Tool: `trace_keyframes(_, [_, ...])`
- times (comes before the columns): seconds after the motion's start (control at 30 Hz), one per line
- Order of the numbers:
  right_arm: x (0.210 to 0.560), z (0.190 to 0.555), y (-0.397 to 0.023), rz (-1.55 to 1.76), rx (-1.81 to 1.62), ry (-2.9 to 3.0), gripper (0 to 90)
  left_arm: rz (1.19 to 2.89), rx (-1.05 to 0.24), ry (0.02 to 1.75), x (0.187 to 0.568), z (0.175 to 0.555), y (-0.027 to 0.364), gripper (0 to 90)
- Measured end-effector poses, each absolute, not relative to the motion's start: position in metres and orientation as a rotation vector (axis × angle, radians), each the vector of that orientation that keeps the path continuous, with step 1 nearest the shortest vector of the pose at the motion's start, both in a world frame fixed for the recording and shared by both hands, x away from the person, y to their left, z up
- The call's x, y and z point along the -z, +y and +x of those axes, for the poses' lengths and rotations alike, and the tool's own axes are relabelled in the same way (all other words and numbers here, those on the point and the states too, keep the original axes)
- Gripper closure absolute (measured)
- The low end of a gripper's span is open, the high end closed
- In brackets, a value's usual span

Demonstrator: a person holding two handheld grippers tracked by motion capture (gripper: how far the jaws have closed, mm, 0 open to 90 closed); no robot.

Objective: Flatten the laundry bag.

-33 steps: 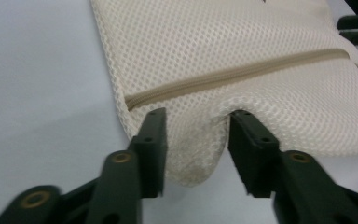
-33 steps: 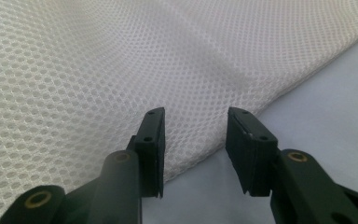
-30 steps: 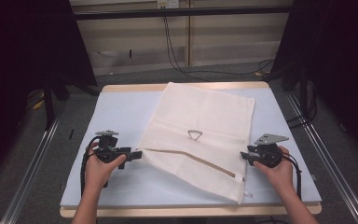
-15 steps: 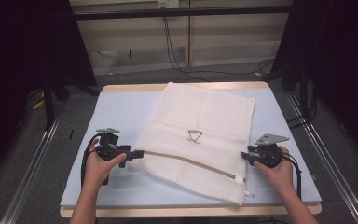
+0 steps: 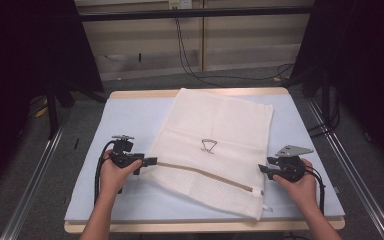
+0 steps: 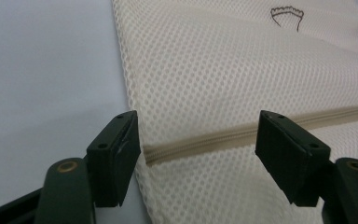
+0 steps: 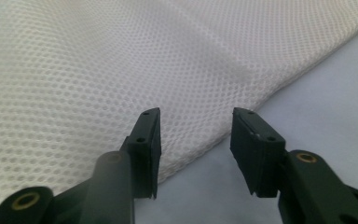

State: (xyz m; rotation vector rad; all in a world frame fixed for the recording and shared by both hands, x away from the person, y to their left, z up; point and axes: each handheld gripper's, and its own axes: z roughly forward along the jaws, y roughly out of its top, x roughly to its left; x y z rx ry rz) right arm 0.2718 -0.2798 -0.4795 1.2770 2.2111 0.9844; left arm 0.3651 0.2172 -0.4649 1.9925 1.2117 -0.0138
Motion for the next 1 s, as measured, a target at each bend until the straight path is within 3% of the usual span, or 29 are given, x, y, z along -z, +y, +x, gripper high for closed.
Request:
trace_keyframes(0.07, [0.475,0.267,-0.277,1.286,-1.010,2.188,45.6,2.001,-0.012,1.202,0.466,0.368,0.215,33.2])
trace_keyframes(0.17, [0.473,0.263,-0.276,1.313,-1.030,2.165,45.4,2.021,-0.042,1.219,0.469,0.370,0.210,33.8])
trace_keyframes(0.33, [0.473,0.255,-0.273,1.335,-1.080,2.141,47.5,2.048,-0.076,1.228,0.473,0.376,0.207,41.1])
trace_keyframes(0.7, [0.483,0.254,-0.269,1.383,-1.022,2.214,49.5,2.037,-0.121,1.237,0.476,0.379,0.204,45.4])
trace_keyframes(0.83, [0.483,0.255,-0.269,1.392,-1.009,2.210,56.4,2.052,-0.189,1.226,0.477,0.376,0.202,56.7])
trace_keyframes(1.0, [0.482,0.257,-0.270,1.410,-1.003,2.208,62.5,2.024,-0.180,1.250,0.478,0.375,0.206,68.7])
